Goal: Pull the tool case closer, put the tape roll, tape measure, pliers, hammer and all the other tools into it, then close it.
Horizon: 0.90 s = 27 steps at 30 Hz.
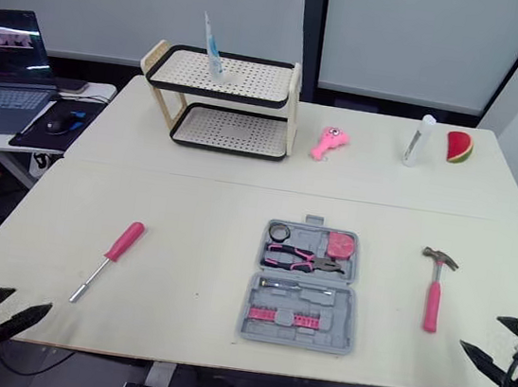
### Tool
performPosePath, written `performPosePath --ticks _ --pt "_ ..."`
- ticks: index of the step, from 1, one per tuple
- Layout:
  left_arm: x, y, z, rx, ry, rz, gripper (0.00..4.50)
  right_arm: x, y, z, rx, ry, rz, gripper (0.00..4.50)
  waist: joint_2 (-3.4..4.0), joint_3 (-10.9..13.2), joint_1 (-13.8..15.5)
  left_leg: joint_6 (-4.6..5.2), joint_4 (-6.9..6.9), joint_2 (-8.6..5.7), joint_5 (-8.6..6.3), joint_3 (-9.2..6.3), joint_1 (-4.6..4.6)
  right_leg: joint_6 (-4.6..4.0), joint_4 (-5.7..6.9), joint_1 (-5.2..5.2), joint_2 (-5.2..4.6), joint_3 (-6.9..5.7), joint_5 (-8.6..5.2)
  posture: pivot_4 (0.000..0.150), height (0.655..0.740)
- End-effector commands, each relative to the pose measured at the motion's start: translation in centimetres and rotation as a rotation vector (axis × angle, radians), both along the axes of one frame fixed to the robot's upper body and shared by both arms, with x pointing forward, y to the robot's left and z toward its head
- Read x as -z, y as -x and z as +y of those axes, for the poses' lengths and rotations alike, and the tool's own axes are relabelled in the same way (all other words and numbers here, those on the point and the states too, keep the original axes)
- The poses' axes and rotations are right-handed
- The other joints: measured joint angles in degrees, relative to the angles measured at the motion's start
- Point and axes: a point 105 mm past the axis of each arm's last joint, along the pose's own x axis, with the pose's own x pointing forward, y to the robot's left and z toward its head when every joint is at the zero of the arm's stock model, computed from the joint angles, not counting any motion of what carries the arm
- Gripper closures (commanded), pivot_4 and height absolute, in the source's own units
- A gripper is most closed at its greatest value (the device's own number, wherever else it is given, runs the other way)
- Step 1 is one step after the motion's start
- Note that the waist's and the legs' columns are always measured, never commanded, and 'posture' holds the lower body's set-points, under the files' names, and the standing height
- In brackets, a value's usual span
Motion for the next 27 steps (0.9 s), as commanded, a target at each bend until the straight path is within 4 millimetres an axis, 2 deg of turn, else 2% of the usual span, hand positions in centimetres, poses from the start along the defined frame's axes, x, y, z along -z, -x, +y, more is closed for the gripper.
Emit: performPosePath --ticks 1,5,9,14,17,20,22,27 --pt "-2.3 -1.9 -3.2 0.172 -0.026 -0.079 0.04 -1.5 -1.8 0.9 -0.012 -0.004 -0.047 0.00 0.01 -0.02 0.25 0.00 0.00 -0.01 0.00 -0.01 0.00 0.00 0.00 0.01 0.00 -0.02 0.00 0.150 0.7400" --pt "-4.8 -4.2 -9.2 0.421 -0.026 -0.171 0.04 -2.0 -4.5 1.4 0.055 -0.020 -0.060 0.00 -0.01 -0.02 0.54 -0.01 0.05 -0.06 0.01 -0.03 -0.05 0.00 0.01 0.01 -0.01 -0.05 0.00 0.150 0.7400" --pt "-7.4 -5.7 -15.7 0.690 -0.013 -0.244 0.04 -1.7 -6.8 0.8 0.199 0.003 -0.057 0.00 0.01 -0.02 0.35 -0.01 0.04 -0.05 0.01 -0.01 -0.11 0.00 -0.02 -0.04 0.01 -0.02 0.00 0.150 0.7400" --pt "-10.2 -6.5 -20.9 0.897 0.041 -0.297 0.04 -1.0 -8.9 0.5 0.322 -0.021 -0.031 0.00 0.02 -0.02 0.05 0.00 0.05 -0.03 0.01 0.05 -0.18 0.00 0.02 -0.15 0.13 0.02 0.00 0.150 0.7400" --pt "-11.3 -6.8 -22.7 0.968 0.061 -0.306 0.04 -0.1 -9.7 0.3 0.369 -0.013 -0.004 0.00 0.03 -0.02 -0.02 0.00 0.07 -0.04 0.01 0.08 -0.20 0.00 0.06 -0.19 0.22 0.02 0.00 0.150 0.7400" --pt "-11.6 -7.0 -23.5 1.001 0.061 -0.303 0.04 0.6 -10.3 0.2 0.402 -0.020 0.006 0.00 0.06 -0.03 -0.12 0.00 0.06 -0.04 0.01 0.17 -0.22 0.00 0.05 -0.24 0.23 0.02 0.00 0.150 0.7400" --pt "-11.9 -7.0 -24.7 1.051 0.072 -0.302 0.04 2.2 -11.4 0.4 0.431 -0.030 0.025 0.00 0.04 -0.02 -0.17 0.00 0.06 -0.02 0.01 0.22 -0.22 0.00 0.03 -0.25 0.23 0.01 0.00 0.150 0.7400" --pt "-12.0 -6.8 -25.8 1.082 0.092 -0.300 0.04 3.9 -12.8 1.0 0.458 -0.079 0.052 0.00 0.14 0.01 -0.13 0.00 0.14 -0.05 0.01 0.22 -0.24 0.00 0.11 -0.28 0.28 0.02 0.00 0.150 0.7400"
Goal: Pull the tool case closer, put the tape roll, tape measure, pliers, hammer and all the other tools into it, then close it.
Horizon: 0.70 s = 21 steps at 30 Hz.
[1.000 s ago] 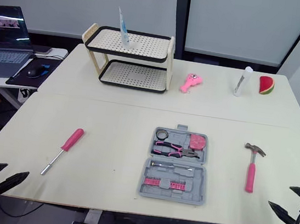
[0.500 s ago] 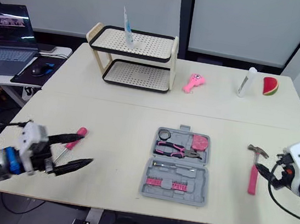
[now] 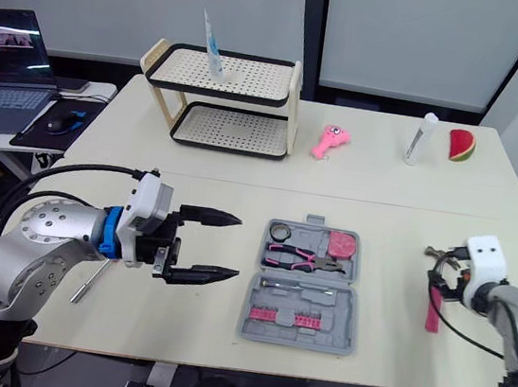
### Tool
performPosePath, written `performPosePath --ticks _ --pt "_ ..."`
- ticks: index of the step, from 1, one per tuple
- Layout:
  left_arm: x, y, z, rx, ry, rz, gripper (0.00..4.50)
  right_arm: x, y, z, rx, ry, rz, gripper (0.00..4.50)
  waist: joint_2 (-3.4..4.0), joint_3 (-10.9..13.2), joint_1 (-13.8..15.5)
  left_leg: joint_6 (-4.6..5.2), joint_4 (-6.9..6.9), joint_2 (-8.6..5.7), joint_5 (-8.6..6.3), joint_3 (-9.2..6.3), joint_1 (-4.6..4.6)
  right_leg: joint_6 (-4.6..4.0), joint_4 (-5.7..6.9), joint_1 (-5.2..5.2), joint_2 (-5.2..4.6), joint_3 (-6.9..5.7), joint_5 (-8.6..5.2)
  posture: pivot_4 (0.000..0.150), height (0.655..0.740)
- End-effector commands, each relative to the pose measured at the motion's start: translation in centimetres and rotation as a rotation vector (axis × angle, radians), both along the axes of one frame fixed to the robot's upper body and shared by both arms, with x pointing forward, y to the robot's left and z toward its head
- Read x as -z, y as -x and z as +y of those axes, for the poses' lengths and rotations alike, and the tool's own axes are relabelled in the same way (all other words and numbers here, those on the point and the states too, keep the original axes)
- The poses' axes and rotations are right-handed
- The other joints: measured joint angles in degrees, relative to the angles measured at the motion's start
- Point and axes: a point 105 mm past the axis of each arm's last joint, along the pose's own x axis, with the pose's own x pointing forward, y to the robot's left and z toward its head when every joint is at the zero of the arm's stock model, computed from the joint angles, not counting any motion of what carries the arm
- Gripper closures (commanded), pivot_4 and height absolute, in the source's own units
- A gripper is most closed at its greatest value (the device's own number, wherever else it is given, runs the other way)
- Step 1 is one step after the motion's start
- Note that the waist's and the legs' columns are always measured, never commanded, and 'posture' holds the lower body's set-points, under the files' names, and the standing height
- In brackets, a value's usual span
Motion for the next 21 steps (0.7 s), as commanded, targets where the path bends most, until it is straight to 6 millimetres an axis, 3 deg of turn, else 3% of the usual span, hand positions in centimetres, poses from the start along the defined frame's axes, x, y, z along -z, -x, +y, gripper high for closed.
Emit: performPosePath --ticks 1,7,10,15,21 --pt "-0.5 0.5 -0.7 0.035 0.015 -0.016 0.04 -0.5 -1.0 -0.7 0.040 0.015 -0.041 0.00 0.01 0.01 0.00 0.00 0.00 0.00 0.00 0.01 -0.03 0.00 0.00 -0.03 0.00 0.00 0.00 0.150 0.7400" --pt "-0.1 0.5 -1.0 0.038 0.008 -0.025 0.04 -0.1 -2.2 -1.2 0.086 0.006 -0.067 0.00 0.02 0.01 -0.01 -0.01 0.08 0.00 0.00 0.03 -0.08 0.00 0.01 -0.06 -0.01 -0.02 0.00 0.150 0.7400" --pt "-0.1 0.6 -1.2 0.041 0.011 -0.027 0.00 0.2 -2.5 -1.2 0.095 -0.023 -0.062 0.53 0.02 0.01 -0.01 -0.01 0.08 0.01 0.00 0.01 -0.07 0.00 0.06 -0.07 0.00 -0.02 0.00 0.150 0.7400" --pt "-0.2 0.6 -1.6 0.046 0.013 -0.033 0.00 0.9 -2.8 -1.5 0.124 -0.068 -0.053 2.13 0.02 0.01 -0.01 -0.01 0.11 0.00 0.00 0.03 -0.08 0.00 0.06 -0.06 0.00 -0.02 0.00 0.150 0.7400" --pt "-0.4 0.5 -1.9 0.047 0.008 -0.043 0.00 1.5 -2.9 -1.3 0.128 -0.091 -0.044 2.99 0.02 0.01 0.00 -0.01 0.15 0.00 0.01 0.03 -0.08 0.00 0.09 -0.06 0.00 -0.02 0.00 0.150 0.7400"
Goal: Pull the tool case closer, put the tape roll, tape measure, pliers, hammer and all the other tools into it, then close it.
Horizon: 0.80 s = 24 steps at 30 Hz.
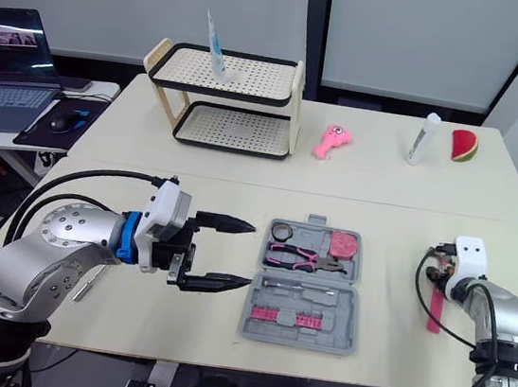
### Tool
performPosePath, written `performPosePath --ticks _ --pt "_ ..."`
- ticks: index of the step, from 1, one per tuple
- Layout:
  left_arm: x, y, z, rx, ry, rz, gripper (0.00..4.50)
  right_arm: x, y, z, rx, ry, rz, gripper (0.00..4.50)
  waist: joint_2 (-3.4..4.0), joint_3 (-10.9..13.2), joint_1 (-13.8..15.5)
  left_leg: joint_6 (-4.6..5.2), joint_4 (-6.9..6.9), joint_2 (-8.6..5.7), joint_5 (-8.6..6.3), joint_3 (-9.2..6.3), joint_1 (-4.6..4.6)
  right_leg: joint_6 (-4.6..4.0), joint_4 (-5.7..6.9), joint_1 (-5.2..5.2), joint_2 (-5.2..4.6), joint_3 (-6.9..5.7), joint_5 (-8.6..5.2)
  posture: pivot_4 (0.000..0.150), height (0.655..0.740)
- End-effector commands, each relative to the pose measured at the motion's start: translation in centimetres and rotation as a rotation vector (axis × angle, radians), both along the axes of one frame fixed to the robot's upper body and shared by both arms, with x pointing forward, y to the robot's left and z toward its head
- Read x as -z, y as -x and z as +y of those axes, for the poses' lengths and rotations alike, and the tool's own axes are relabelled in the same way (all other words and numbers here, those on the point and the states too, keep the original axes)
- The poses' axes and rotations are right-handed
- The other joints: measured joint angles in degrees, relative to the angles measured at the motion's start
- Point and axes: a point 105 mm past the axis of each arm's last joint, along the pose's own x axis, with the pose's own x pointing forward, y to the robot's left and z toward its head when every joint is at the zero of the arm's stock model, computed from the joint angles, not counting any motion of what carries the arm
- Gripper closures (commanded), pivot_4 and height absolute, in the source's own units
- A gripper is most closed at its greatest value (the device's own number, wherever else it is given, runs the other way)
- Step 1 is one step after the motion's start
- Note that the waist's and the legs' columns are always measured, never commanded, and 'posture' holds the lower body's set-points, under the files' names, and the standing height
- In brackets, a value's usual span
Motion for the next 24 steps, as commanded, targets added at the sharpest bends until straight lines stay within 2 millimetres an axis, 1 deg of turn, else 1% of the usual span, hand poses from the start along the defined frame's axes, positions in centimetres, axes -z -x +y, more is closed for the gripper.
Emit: performPosePath --ticks 1,5,12,16,19,22,24 --pt "-0.8 0.2 -0.5 0.015 0.000 -0.047 0.00 -0.6 -0.2 -0.1 -0.003 -0.007 -0.028 3.12 0.00 0.00 0.00 0.00 0.00 0.00 0.00 0.00 0.00 0.00 0.00 0.00 0.00 0.00 0.00 0.150 0.7400" --pt "-0.9 0.1 -0.7 0.013 0.001 -0.049 0.00 -0.5 0.0 0.1 -0.014 -0.010 -0.025 3.67 0.00 0.00 0.01 0.00 0.00 0.01 0.00 0.00 0.00 0.00 0.01 0.00 0.00 -0.01 0.00 0.150 0.7400" --pt "-1.0 -0.1 -0.8 0.009 -0.002 -0.051 0.00 -0.9 0.5 1.0 -0.030 -0.039 -0.031 4.25 0.00 0.00 0.02 0.00 0.01 0.01 0.00 -0.02 -0.02 0.00 0.02 0.00 0.00 0.01 0.00 0.150 0.7400" --pt "-1.1 0.0 -0.9 0.011 -0.005 -0.052 0.00 -1.7 0.8 1.4 -0.046 -0.027 -0.046 4.28 0.01 0.00 0.03 0.00 0.01 0.01 0.00 -0.05 -0.03 0.00 0.01 -0.01 0.00 0.01 0.00 0.150 0.7400" --pt "-0.8 0.3 -0.7 0.015 -0.025 -0.050 0.00 -2.7 2.3 3.1 -0.095 -0.028 -0.056 4.28 0.03 0.00 0.12 0.00 0.00 0.00 0.00 -0.05 -0.15 0.00 0.01 -0.13 0.00 0.01 0.00 0.150 0.7400" --pt "-0.5 0.6 -0.6 0.024 -0.042 -0.046 0.00 -3.1 3.3 3.9 -0.086 -0.042 -0.063 4.28 0.04 0.00 0.11 0.00 0.00 0.02 0.00 -0.10 -0.26 0.00 0.04 -0.23 -0.01 0.07 0.00 0.150 0.7400" --pt "-0.4 1.0 -0.6 0.037 -0.052 -0.041 0.00 -3.2 4.0 4.8 -0.076 -0.060 -0.067 4.28 0.04 0.01 0.10 0.00 0.01 0.00 0.00 -0.07 -0.24 0.00 0.05 -0.23 0.00 0.08 0.00 0.150 0.7400"
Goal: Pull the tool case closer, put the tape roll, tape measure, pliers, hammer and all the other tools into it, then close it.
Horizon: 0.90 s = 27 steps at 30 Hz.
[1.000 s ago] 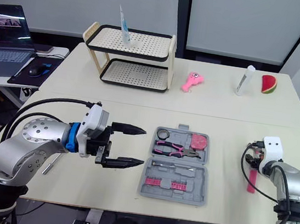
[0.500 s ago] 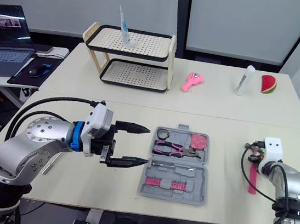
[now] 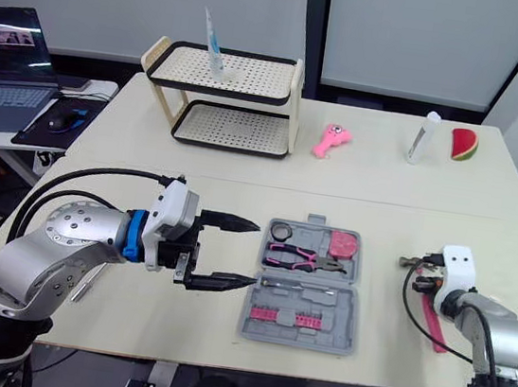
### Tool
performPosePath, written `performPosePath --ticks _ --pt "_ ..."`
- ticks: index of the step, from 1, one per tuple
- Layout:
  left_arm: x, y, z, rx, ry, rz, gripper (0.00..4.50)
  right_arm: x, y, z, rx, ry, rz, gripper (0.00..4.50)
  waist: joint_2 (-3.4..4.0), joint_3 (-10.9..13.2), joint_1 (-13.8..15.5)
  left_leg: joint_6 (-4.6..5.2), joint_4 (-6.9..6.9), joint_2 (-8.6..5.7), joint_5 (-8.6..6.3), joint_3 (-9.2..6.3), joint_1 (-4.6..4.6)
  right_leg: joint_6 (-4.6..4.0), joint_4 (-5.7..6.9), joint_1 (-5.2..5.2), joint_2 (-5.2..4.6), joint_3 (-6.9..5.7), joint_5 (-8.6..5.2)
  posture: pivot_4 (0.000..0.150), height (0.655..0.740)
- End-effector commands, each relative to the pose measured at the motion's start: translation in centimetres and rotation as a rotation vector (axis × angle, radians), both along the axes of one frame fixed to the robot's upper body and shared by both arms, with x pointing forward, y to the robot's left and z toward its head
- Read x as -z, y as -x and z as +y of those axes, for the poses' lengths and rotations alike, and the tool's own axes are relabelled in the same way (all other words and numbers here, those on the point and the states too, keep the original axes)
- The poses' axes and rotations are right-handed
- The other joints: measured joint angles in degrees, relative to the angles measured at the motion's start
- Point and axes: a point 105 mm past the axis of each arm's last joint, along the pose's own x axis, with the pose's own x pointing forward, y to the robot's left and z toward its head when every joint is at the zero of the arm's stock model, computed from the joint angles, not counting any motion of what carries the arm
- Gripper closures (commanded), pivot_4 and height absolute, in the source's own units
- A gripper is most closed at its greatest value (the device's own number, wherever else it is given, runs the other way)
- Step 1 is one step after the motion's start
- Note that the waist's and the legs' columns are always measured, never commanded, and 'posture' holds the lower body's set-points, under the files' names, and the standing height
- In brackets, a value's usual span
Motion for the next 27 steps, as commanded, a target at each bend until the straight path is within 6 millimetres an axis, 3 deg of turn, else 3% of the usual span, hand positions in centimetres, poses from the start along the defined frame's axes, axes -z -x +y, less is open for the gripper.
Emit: performPosePath --ticks 1,12,24,26,27 --pt "-0.3 1.1 -0.2 0.046 -0.027 -0.032 0.00 -2.4 0.6 0.8 0.028 0.002 -0.083 4.28 0.00 0.00 0.00 0.00 0.01 0.00 0.00 -0.01 0.00 0.00 0.04 0.00 0.00 0.00 0.00 0.150 0.7400" --pt "0.4 2.3 -0.2 0.090 -0.060 -0.017 0.00 -0.9 2.2 3.5 0.136 -0.012 -0.087 4.28 0.03 0.02 -0.03 0.00 -0.03 -0.04 0.00 -0.01 0.03 0.01 0.12 -0.08 0.01 0.02 0.00 0.150 0.7400" --pt "0.5 2.2 -0.4 0.079 -0.055 -0.030 0.00 0.7 1.5 3.9 0.170 -0.035 -0.070 4.28 0.03 0.02 -0.10 0.00 -0.05 -0.02 0.00 0.06 0.04 0.01 0.19 -0.16 0.03 0.01 -0.01 0.150 0.7400" --pt "0.5 2.1 -0.3 0.074 -0.055 -0.031 0.00 0.2 1.4 4.1 0.174 -0.060 -0.081 3.56 0.03 0.02 -0.10 0.00 -0.05 -0.01 0.00 0.06 0.04 0.01 0.20 -0.16 0.03 0.01 -0.01 0.150 0.7400" --pt "0.5 2.1 -0.3 0.073 -0.055 -0.032 0.00 0.0 1.4 4.1 0.175 -0.067 -0.086 3.41 0.03 0.02 -0.10 0.00 -0.06 -0.01 0.00 0.06 0.04 0.01 0.20 -0.17 0.03 0.01 -0.01 0.150 0.7400"
